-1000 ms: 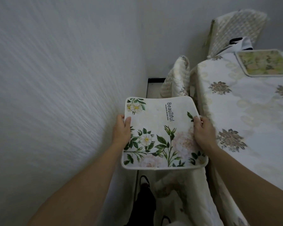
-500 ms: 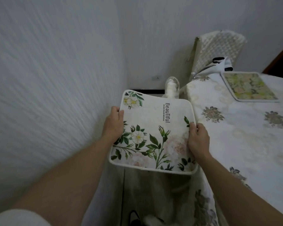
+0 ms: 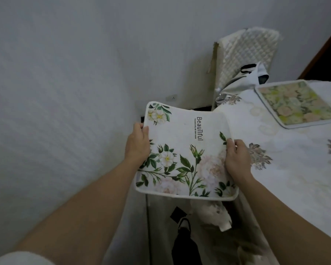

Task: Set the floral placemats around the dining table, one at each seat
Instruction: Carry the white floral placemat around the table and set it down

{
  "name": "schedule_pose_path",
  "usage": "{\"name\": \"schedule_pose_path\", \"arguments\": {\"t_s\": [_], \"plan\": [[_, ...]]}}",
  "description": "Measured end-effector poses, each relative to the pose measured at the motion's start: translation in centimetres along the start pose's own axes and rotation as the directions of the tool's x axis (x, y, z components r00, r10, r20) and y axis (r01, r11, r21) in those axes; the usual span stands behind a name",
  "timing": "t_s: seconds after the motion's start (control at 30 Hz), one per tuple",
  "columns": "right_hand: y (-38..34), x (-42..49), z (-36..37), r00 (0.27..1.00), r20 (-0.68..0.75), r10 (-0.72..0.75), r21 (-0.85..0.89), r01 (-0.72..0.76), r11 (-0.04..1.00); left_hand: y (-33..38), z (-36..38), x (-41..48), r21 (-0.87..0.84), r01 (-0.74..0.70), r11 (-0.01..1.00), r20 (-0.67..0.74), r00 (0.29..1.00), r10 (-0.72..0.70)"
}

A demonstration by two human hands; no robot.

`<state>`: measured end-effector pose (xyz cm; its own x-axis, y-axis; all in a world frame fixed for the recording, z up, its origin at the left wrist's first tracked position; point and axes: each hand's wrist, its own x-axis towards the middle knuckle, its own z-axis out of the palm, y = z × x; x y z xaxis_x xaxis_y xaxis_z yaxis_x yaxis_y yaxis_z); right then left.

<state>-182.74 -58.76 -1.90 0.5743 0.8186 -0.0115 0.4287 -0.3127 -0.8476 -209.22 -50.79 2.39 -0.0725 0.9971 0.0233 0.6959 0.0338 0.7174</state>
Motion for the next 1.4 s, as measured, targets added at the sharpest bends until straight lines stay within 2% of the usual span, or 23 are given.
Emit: {"name": "schedule_pose_path", "arguments": {"t_s": [0.2,0.43,0.63,0.8,0.93,1.07,1.17,1.27,1.33,1.4], "plan": [[2.5,7.9,-1.7,0.979,-0.129,0.16,0.053,-0.154,0.987,7.3,6.7,9.1,0.027,-0.17,0.985,0.135,0.977,0.164],[4.1,13.2,-5.0,0.918,-0.269,0.292,0.09,-0.278,0.956,13.8,13.2,14.5,-0.035,-0.251,0.967,0.28,0.927,0.251],[5.5,14.3,-8.0,0.821,-0.428,0.377,0.131,-0.357,0.925,18.1,19.6,17.7,-0.124,-0.34,0.932,0.423,0.832,0.359],[7.3,11.3,-9.4,0.654,-0.564,0.503,0.191,-0.49,0.851,20.3,25.2,17.1,-0.257,-0.423,0.869,0.53,0.69,0.493],[8.1,6.9,-9.3,0.475,-0.648,0.595,0.246,-0.609,0.754,21.3,28.7,15.2,-0.283,-0.543,0.791,0.648,0.501,0.575],[8.1,3.8,-9.2,0.343,-0.71,0.616,0.295,-0.649,0.701,21.9,30.9,13.7,-0.365,-0.54,0.759,0.757,0.302,0.579],[8.5,2.3,-8.8,0.287,-0.733,0.616,0.314,-0.661,0.682,21.7,32.9,13.4,-0.35,-0.514,0.783,0.85,0.177,0.496],[9.8,1.2,-8.1,0.271,-0.719,0.64,0.324,-0.684,0.654,20.4,34.6,13.4,-0.317,-0.427,0.847,0.915,0.096,0.391],[11.1,0.7,-7.3,0.262,-0.688,0.677,0.344,-0.703,0.622,19.4,35.5,13.4,-0.307,-0.418,0.855,0.928,0.07,0.367],[12.2,0.4,-6.6,0.27,-0.651,0.709,0.354,-0.718,0.599,18.7,36.2,13.4,-0.282,-0.415,0.865,0.932,0.096,0.349]]}}
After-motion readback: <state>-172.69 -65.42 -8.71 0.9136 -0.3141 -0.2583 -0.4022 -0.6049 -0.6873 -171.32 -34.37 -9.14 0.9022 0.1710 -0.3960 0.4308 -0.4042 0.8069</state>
